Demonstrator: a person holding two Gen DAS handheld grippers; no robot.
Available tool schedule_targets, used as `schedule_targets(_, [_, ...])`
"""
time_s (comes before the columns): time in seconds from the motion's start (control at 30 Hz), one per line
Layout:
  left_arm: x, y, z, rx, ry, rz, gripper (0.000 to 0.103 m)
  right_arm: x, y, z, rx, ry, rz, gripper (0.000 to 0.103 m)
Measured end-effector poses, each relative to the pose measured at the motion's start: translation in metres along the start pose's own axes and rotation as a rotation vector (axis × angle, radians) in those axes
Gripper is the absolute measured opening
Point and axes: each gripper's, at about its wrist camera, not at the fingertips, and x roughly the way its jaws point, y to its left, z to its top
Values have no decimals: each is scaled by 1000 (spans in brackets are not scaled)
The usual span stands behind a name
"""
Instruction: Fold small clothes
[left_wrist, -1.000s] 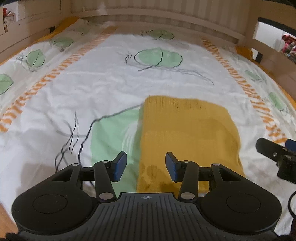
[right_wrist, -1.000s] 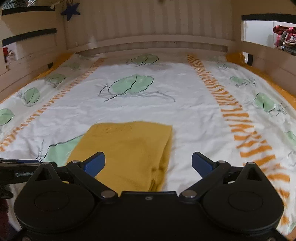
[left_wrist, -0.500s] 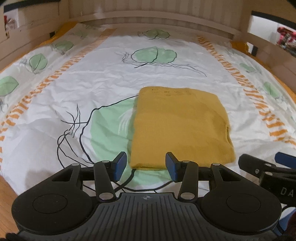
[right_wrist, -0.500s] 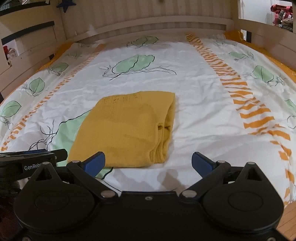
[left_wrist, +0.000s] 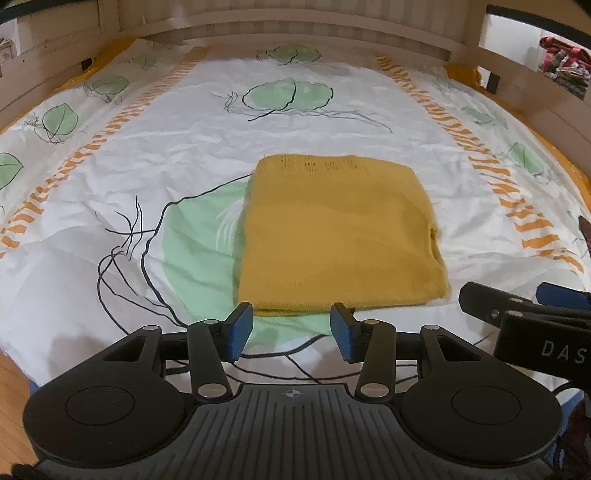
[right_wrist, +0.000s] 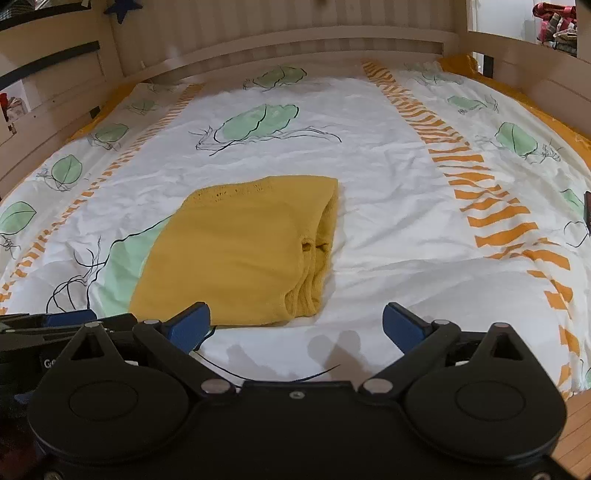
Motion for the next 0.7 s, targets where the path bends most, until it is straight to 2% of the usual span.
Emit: schedule_targets(0.7, [-1,-4,-1,-11,16,-9,45,2,0,0,5,10,-2,100])
